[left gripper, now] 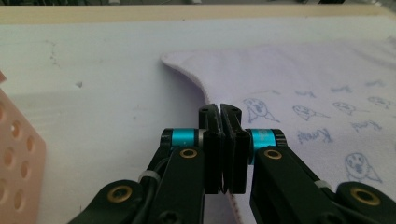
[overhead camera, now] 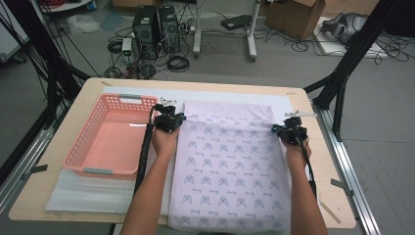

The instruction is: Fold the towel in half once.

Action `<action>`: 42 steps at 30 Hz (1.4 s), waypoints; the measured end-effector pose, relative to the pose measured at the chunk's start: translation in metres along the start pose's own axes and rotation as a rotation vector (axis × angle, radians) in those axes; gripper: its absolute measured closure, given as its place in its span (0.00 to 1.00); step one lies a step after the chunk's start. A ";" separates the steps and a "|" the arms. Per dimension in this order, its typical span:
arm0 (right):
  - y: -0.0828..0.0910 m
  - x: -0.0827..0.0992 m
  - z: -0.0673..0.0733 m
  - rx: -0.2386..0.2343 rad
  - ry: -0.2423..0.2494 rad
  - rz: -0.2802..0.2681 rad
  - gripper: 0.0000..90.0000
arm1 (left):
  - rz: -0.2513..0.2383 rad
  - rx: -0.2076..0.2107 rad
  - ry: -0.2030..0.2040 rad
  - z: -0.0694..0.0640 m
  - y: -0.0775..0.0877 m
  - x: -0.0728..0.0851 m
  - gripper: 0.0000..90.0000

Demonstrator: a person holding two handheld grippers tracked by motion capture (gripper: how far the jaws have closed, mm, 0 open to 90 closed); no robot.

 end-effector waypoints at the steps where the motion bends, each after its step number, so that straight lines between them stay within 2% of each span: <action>1: 0.004 -0.002 0.000 -0.005 -0.002 -0.011 0.97 | -0.002 0.003 -0.003 0.000 0.003 -0.001 0.97; 4: 0.017 -0.008 0.001 -0.031 -0.008 -0.063 0.97 | -0.009 0.030 -0.015 -0.003 0.013 -0.004 0.97; 8: 0.033 -0.010 0.010 -0.077 0.059 -0.060 0.97 | -0.010 0.099 -0.029 -0.010 0.031 -0.006 0.97; 11: 0.046 -0.010 0.017 -0.120 0.079 -0.061 0.97 | 0.000 0.129 -0.047 -0.015 0.043 0.000 0.97; 16: 0.064 -0.005 0.028 -0.139 0.125 -0.079 0.97 | -0.003 0.193 -0.088 -0.024 0.067 0.010 0.97; 18: 0.069 0.003 0.030 -0.151 0.121 -0.086 0.96 | -0.003 0.206 -0.098 -0.024 0.075 0.015 0.97; 21: 0.075 0.018 0.030 -0.156 0.107 -0.077 0.96 | 0.002 0.231 -0.089 -0.021 0.084 0.023 0.97; 24: 0.085 0.033 0.032 -0.166 0.097 -0.095 0.96 | 0.004 0.272 -0.073 -0.020 0.094 0.035 0.97; 28: 0.099 0.052 0.039 -0.190 0.105 -0.090 0.96 | 0.033 0.310 -0.087 -0.028 0.109 0.055 0.97; 31: 0.109 0.069 0.045 -0.194 0.122 -0.073 0.96 | 0.045 0.304 -0.134 -0.032 0.118 0.068 0.97; 33: 0.113 0.081 0.047 -0.204 0.112 -0.056 0.96 | 0.066 0.311 -0.140 -0.031 0.121 0.078 0.97; 35: 0.113 0.091 0.047 -0.207 0.106 -0.044 0.93 | 0.092 0.295 -0.162 -0.028 0.120 0.090 0.96; 36: 0.111 0.095 0.046 -0.217 0.094 -0.035 0.89 | 0.094 0.280 -0.173 -0.026 0.119 0.094 0.94; 37: 0.110 0.097 0.045 -0.216 0.081 -0.030 0.81 | 0.092 0.275 -0.170 -0.025 0.117 0.096 0.86; 38: 0.108 0.097 0.043 -0.204 0.067 -0.030 0.73 | 0.102 0.284 -0.169 -0.026 0.115 0.098 0.73; 40: 0.108 0.090 0.038 -0.188 0.026 -0.053 0.62 | 0.111 0.298 -0.179 -0.030 0.109 0.098 0.55; 41: 0.107 0.085 0.035 -0.169 0.016 -0.067 0.56 | 0.106 0.303 -0.184 -0.032 0.106 0.095 0.49; 42: 0.104 0.080 0.034 -0.160 0.021 -0.059 0.55 | 0.102 0.294 -0.184 -0.033 0.101 0.092 0.47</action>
Point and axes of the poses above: each handheld gripper's, and its own axes: y roughly backward along the jaws, x roughly out of its underside, z roughly to its left, the point moved 6 cm from there along -y, roughly forward along the jaws, and after that the axes turned 11 degrees about y, right-handed, at the moved point
